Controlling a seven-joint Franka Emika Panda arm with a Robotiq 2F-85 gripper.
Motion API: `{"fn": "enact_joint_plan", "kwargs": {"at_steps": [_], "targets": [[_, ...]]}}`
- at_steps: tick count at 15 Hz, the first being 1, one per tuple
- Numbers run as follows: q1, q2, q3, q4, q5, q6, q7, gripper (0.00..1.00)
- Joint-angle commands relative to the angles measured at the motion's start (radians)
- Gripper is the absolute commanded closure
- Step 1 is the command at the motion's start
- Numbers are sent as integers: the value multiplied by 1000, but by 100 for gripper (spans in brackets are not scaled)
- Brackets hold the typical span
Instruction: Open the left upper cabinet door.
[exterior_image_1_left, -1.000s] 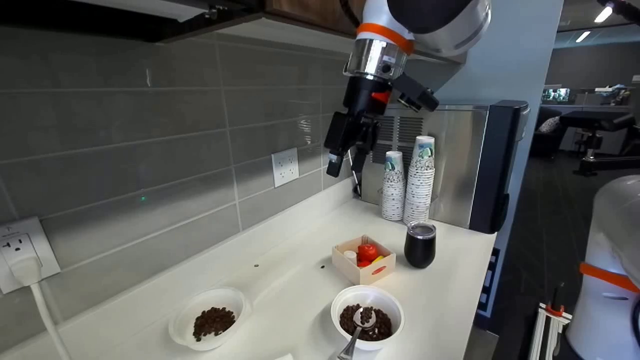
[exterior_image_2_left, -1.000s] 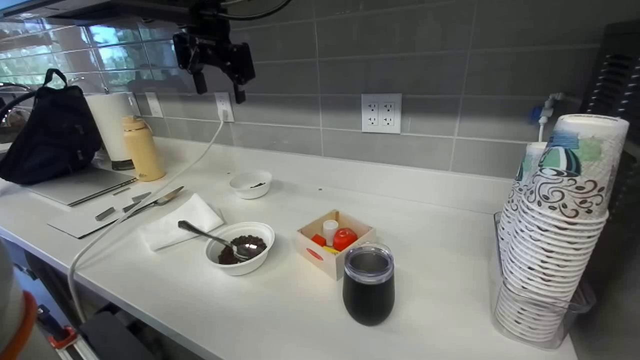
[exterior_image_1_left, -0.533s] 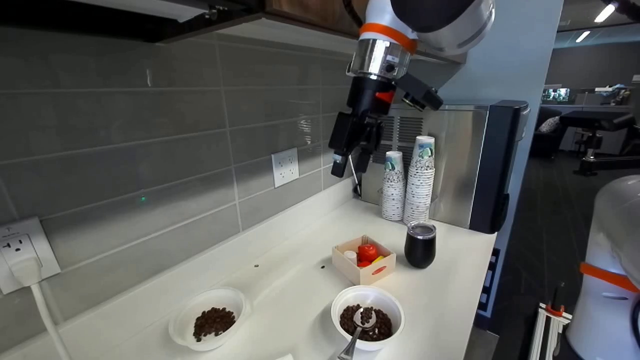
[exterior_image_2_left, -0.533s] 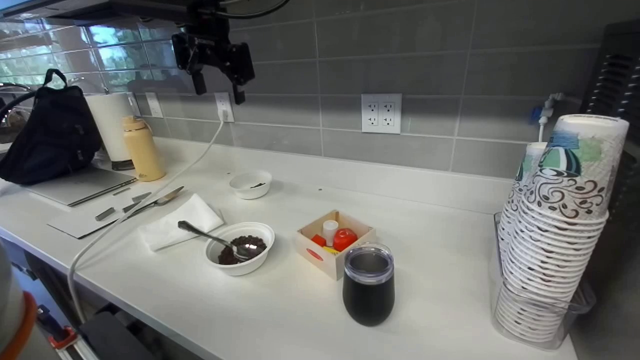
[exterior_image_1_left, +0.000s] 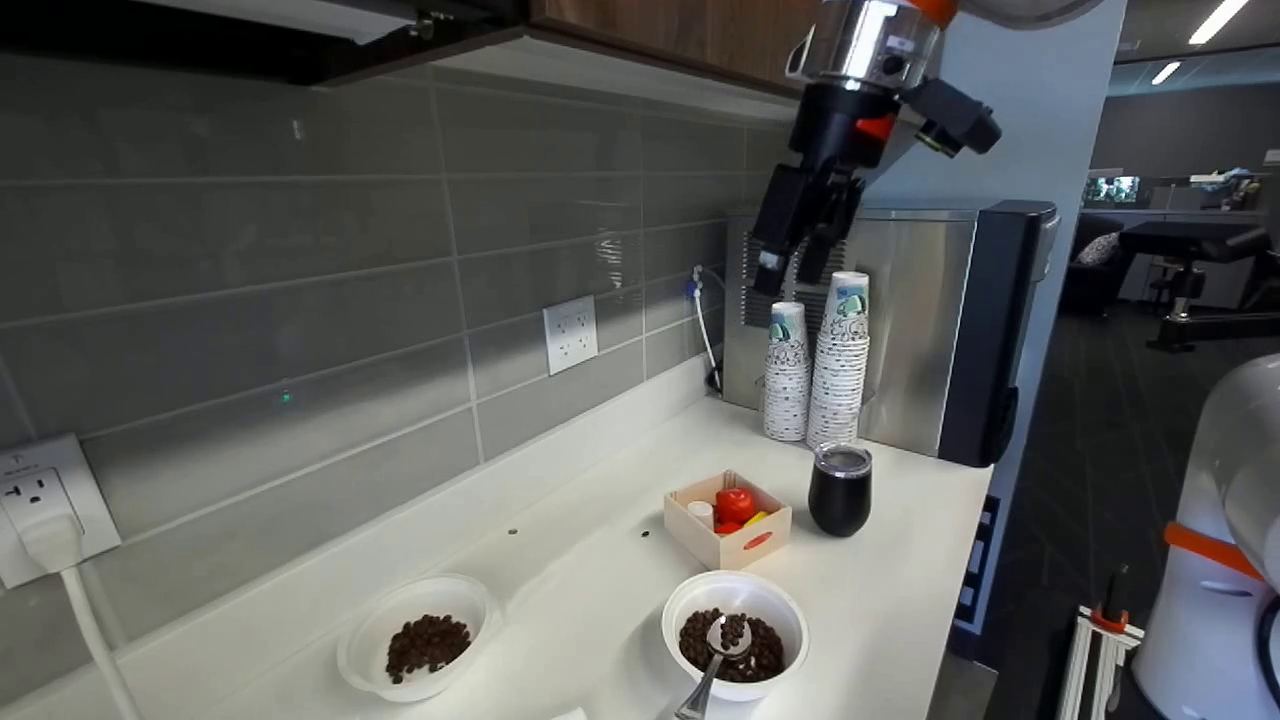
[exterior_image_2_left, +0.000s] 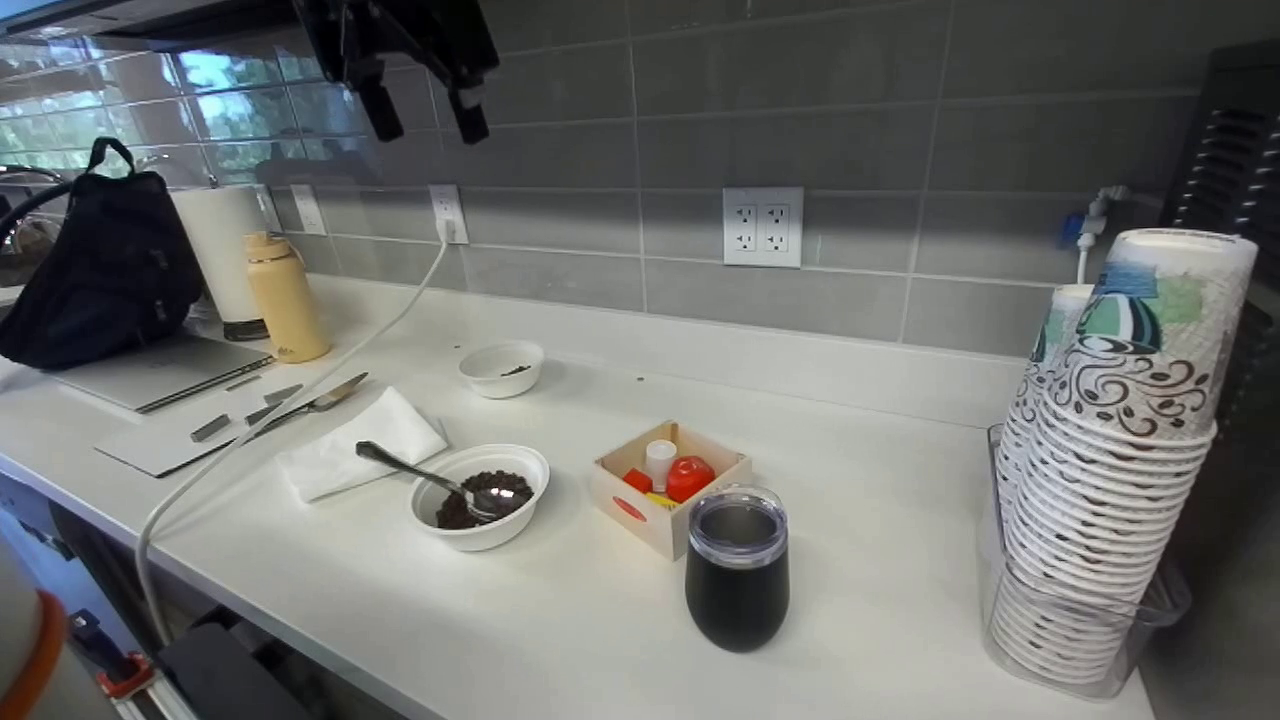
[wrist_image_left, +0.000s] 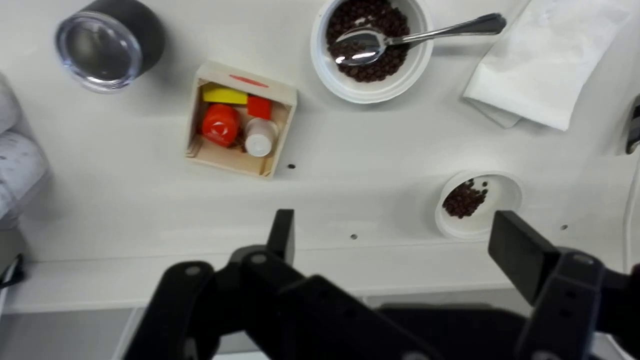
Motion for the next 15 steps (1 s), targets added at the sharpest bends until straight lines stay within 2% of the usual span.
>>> {"fn": "enact_joint_plan", "kwargs": {"at_steps": [1, 5, 8, 11, 15], "targets": [[-74, -139, 13, 32, -107, -26, 27, 0], [-138, -195, -16, 128, -195, 19, 24, 0], [-186, -190, -54, 185, -248, 122, 27, 0], [-238, -171, -103, 203, -292, 288, 34, 0], [-315, -114, -159, 195, -325, 588, 45, 0]]}}
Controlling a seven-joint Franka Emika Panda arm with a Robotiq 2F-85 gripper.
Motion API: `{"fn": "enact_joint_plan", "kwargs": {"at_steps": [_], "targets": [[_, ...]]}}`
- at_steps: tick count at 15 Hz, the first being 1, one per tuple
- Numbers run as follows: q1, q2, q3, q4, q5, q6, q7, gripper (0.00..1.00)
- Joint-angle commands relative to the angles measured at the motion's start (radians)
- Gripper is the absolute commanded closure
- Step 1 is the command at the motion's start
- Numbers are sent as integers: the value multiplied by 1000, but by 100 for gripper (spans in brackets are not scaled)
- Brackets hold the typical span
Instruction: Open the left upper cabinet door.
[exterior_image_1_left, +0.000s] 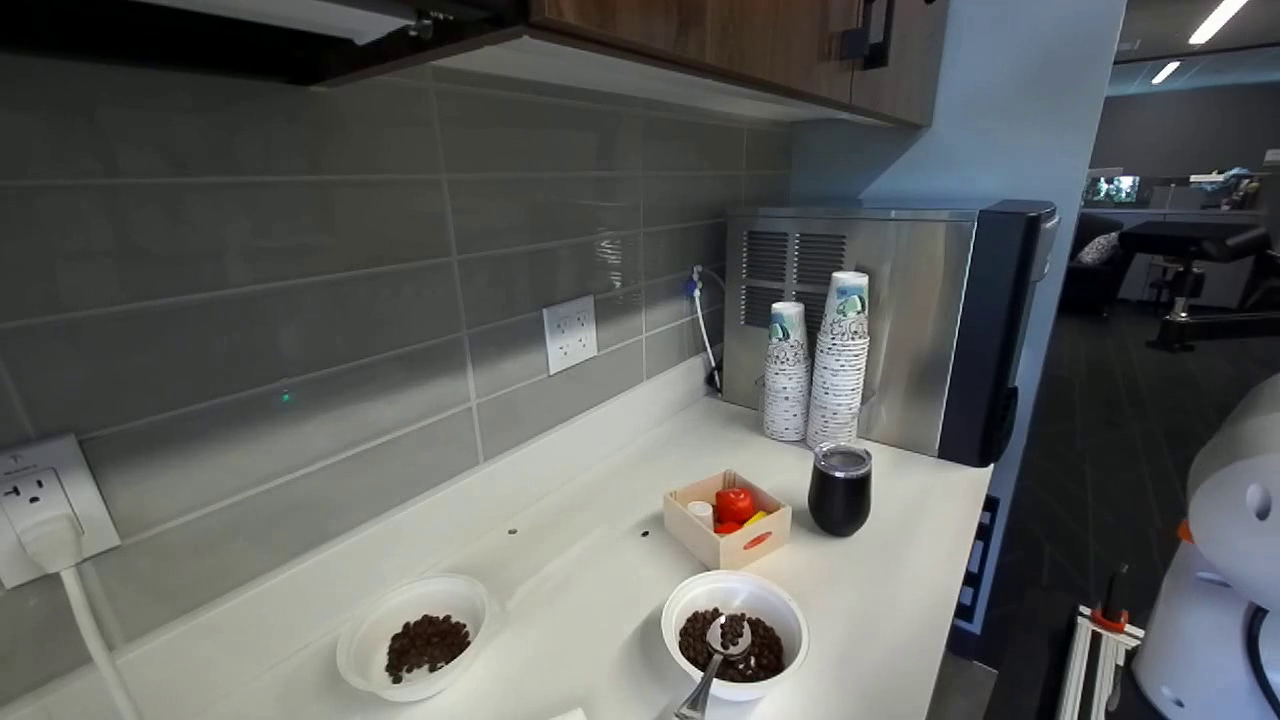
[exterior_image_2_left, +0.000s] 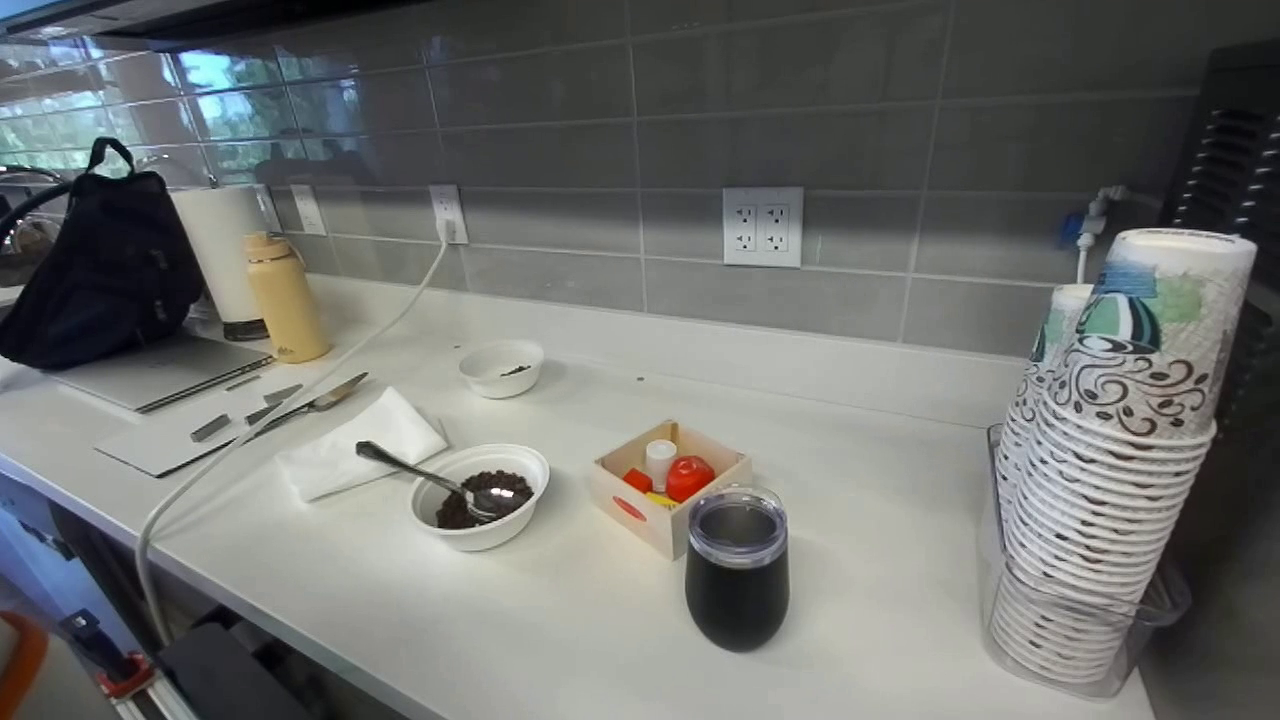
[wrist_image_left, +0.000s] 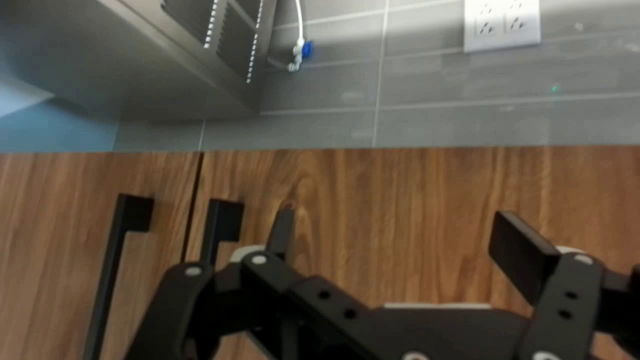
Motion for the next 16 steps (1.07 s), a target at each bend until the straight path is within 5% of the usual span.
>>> {"fn": "enact_joint_plan", "kwargs": {"at_steps": [1, 8, 16], "targets": [[-79, 80, -23, 8, -42, 253, 40, 0], [-319, 247, 58, 4, -24, 701, 98, 0], [-530, 363, 178, 35, 23, 810, 122, 0]]}}
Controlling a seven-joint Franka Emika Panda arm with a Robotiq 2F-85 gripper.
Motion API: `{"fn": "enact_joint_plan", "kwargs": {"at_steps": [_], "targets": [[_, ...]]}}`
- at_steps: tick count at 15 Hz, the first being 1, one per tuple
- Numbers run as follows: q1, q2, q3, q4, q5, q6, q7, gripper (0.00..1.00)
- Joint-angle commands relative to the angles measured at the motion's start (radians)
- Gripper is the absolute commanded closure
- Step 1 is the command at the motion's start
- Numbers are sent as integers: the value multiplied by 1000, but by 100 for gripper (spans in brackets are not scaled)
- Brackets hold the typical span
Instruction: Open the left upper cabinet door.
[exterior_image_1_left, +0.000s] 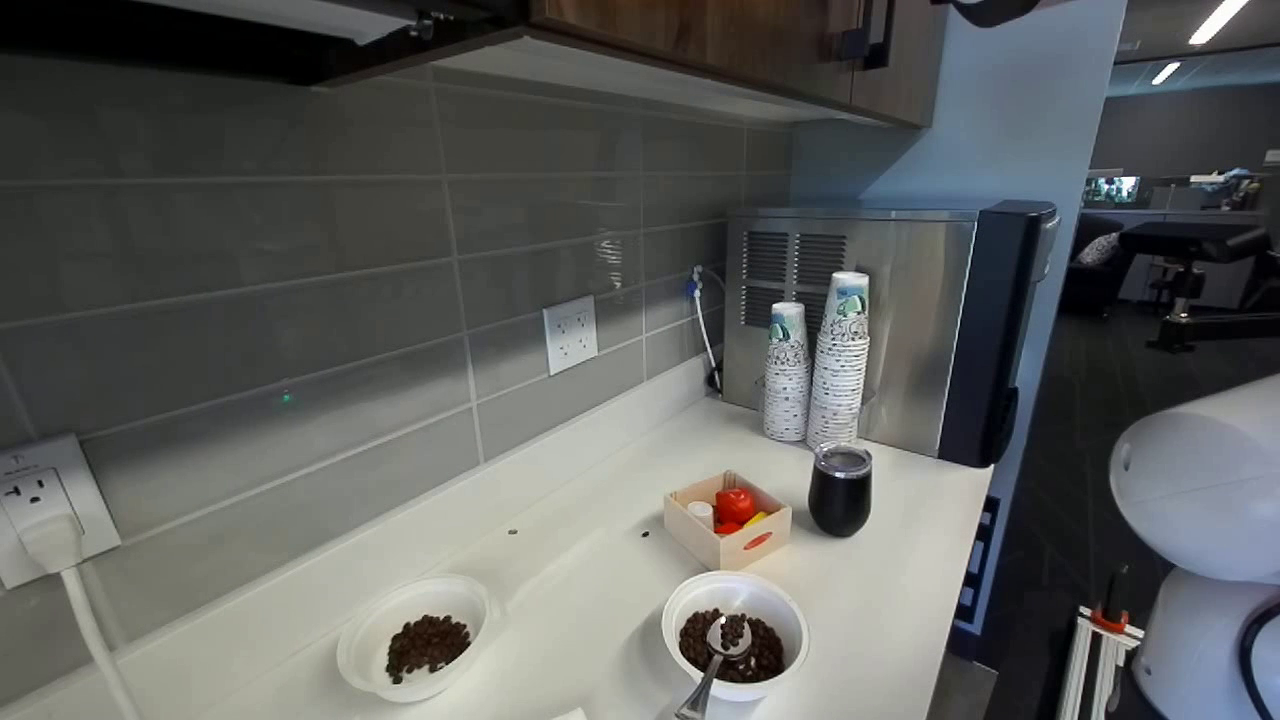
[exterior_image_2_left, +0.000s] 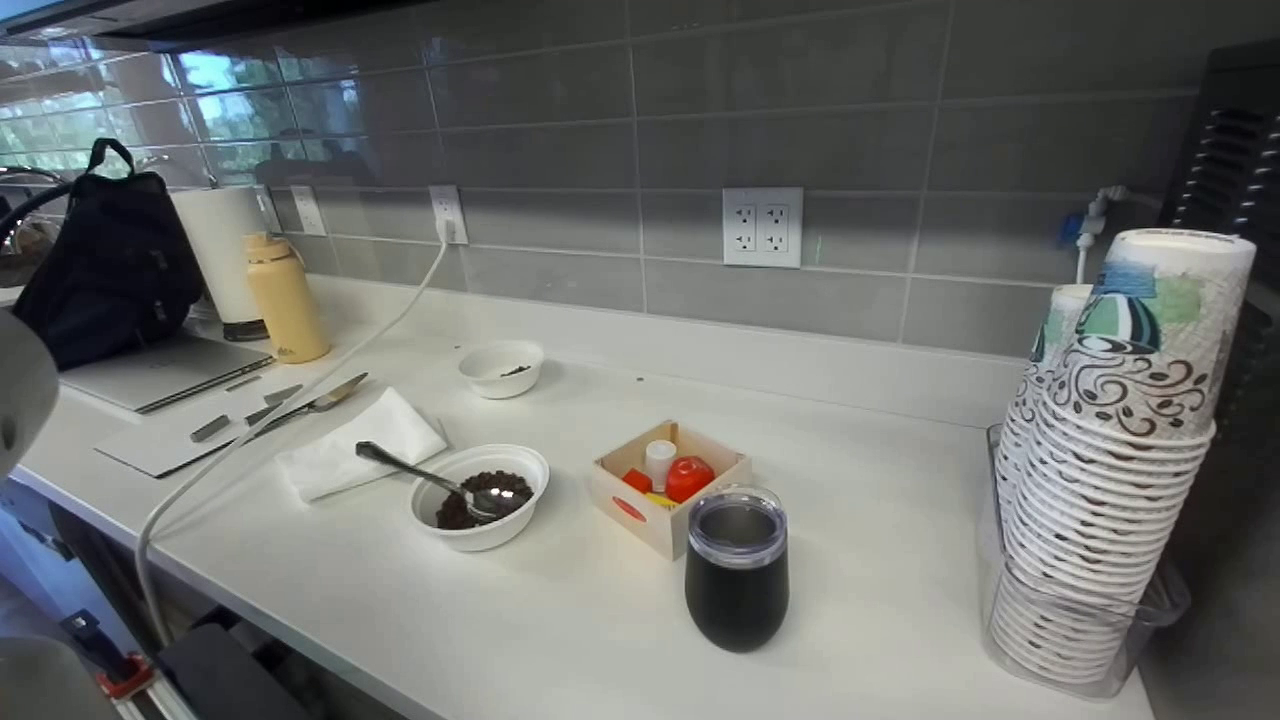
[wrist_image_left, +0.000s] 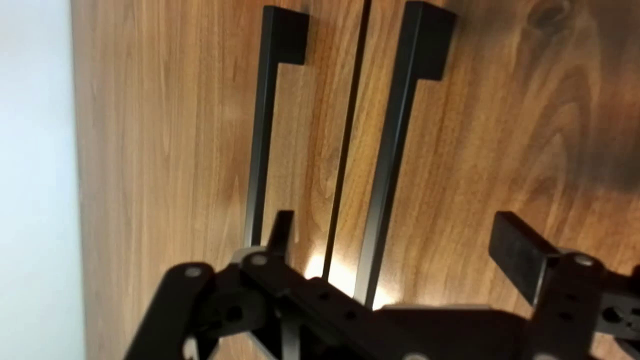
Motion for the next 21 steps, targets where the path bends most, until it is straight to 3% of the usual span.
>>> {"fn": "enact_joint_plan", "kwargs": {"at_steps": [1, 14, 18, 21], "targets": [[-79, 72, 61, 54, 31, 31, 25, 0], [-316, 204, 201, 188, 36, 23, 103, 0], [-342, 206, 193, 188, 40, 21, 105, 0], [-286, 169, 142, 166, 46, -20, 73, 0]]}}
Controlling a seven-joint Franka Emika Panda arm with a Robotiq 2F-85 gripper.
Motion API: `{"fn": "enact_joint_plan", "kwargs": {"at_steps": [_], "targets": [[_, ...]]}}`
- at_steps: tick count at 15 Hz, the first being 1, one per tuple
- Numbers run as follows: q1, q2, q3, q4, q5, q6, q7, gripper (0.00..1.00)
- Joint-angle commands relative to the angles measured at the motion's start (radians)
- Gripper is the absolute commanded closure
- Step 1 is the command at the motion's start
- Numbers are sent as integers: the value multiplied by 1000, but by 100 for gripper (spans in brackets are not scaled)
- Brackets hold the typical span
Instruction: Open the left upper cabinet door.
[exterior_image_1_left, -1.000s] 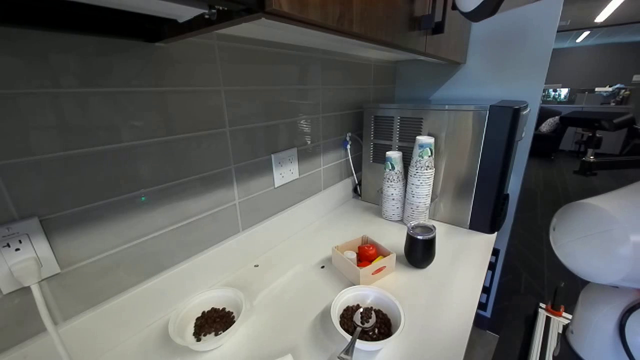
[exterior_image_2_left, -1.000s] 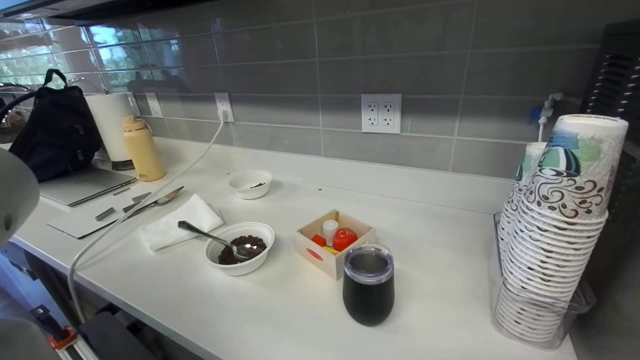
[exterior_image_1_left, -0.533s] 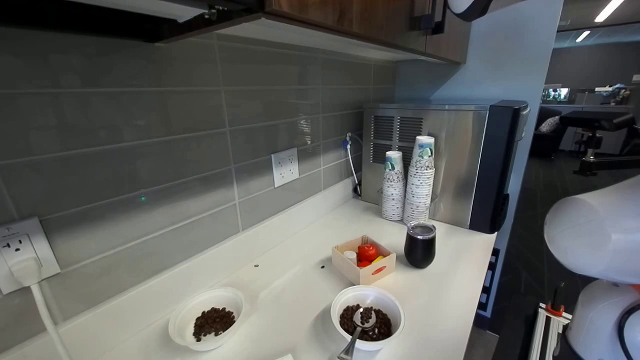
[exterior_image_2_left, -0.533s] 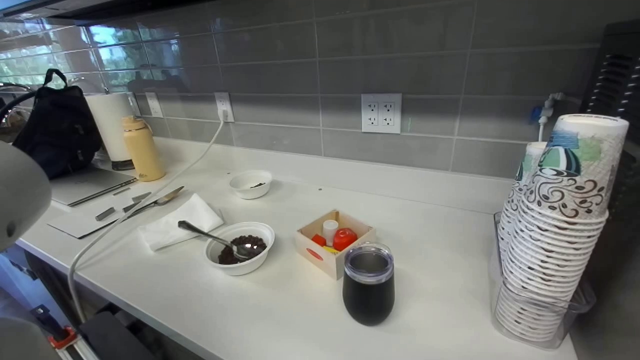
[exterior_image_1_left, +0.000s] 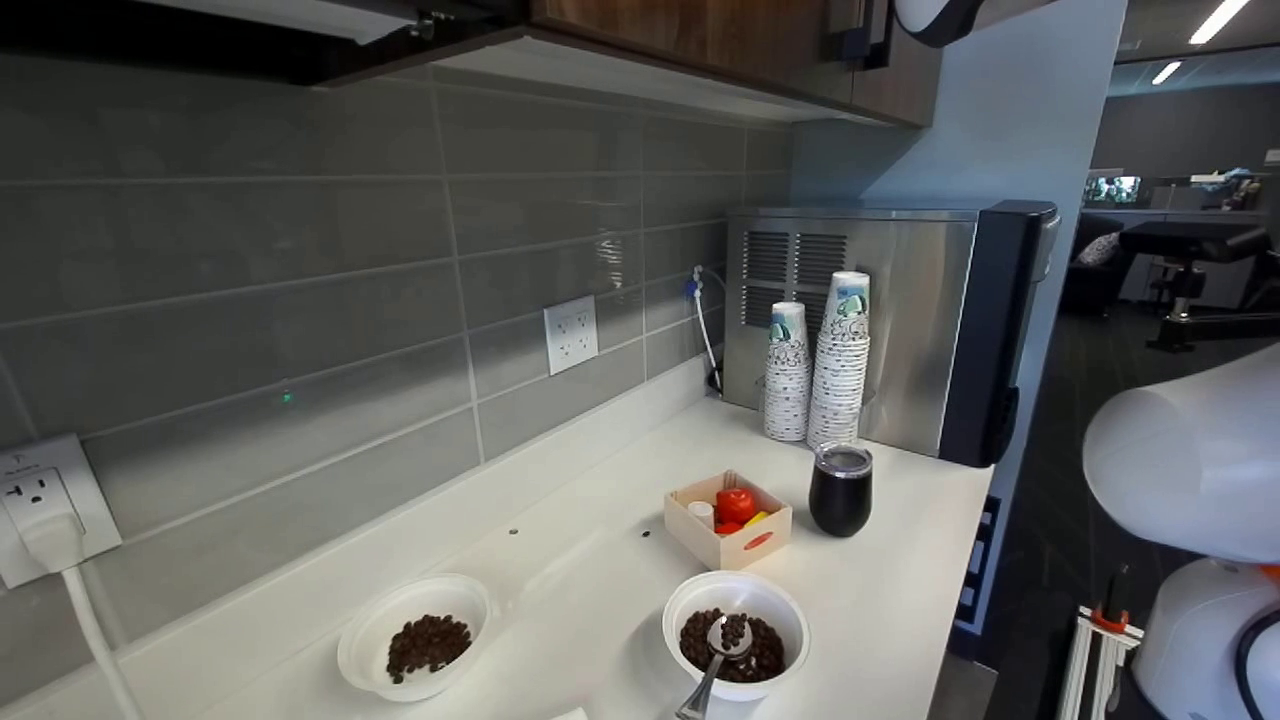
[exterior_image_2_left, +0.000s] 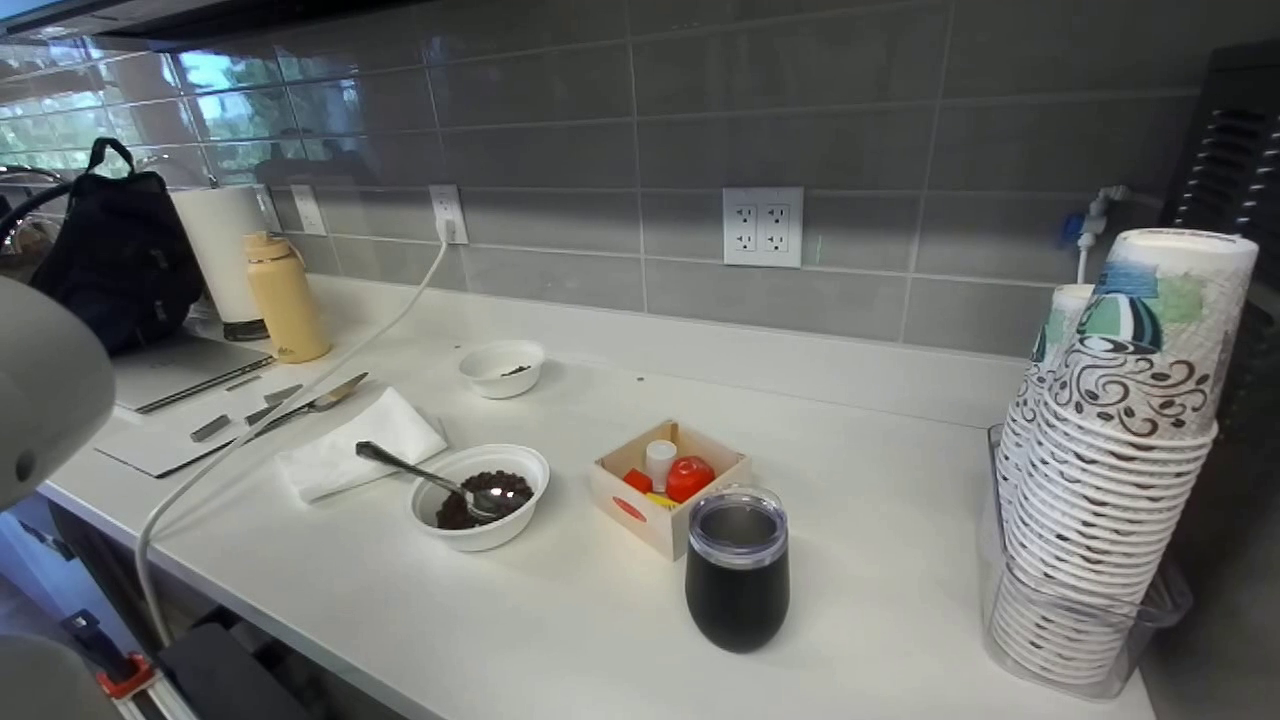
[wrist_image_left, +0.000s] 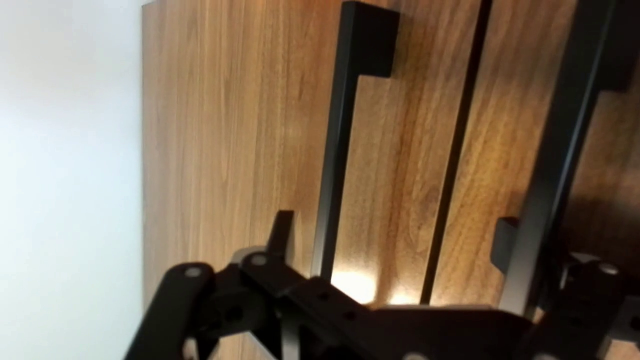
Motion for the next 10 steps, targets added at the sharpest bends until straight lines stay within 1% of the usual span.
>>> {"fn": "enact_joint_plan", "kwargs": {"at_steps": [1, 4, 7, 10], "targets": [[37, -33, -54, -1, 24, -53, -29, 0], [128, -77, -124, -15, 21, -152, -65, 0], [193, -132, -187, -25, 5, -259, -92, 0], [218, -194, -226, -37, -23, -348, -106, 0]]}}
